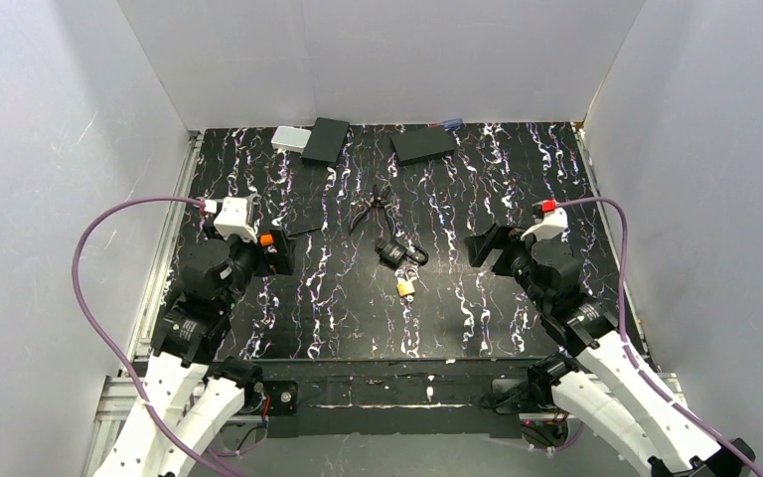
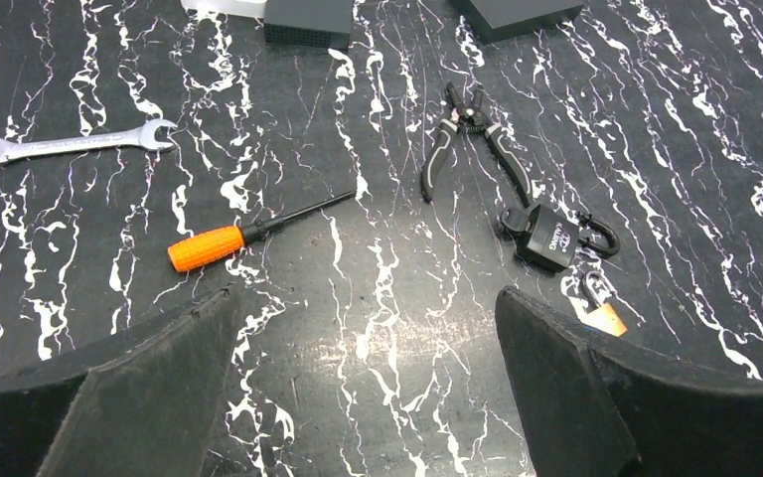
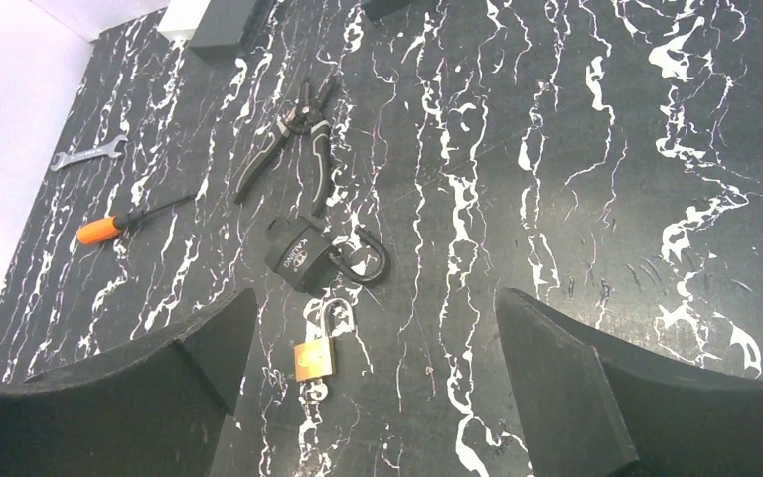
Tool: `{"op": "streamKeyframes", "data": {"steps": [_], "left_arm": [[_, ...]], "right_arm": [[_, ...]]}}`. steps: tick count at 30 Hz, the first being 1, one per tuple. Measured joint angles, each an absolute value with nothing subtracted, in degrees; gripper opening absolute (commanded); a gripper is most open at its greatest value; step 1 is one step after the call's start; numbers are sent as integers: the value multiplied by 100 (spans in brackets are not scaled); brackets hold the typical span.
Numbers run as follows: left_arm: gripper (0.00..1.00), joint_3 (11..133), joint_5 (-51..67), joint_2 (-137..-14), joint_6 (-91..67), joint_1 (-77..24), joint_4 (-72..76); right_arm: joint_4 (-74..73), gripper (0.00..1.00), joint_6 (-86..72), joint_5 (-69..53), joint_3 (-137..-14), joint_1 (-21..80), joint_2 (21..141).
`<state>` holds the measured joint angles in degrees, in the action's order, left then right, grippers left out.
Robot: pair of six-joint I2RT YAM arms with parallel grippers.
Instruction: Unlock with the key
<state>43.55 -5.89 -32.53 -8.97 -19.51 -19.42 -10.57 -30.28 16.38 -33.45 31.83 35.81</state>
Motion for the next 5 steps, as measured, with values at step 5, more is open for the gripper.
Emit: {"op": "streamKeyframes", "data": {"steps": [5], "left_arm": [[98, 4355, -572, -3284, -867, -1951, -1984]], "right_arm": [[-1052, 98, -2974, 1531, -3336, 3183, 3470]]}}
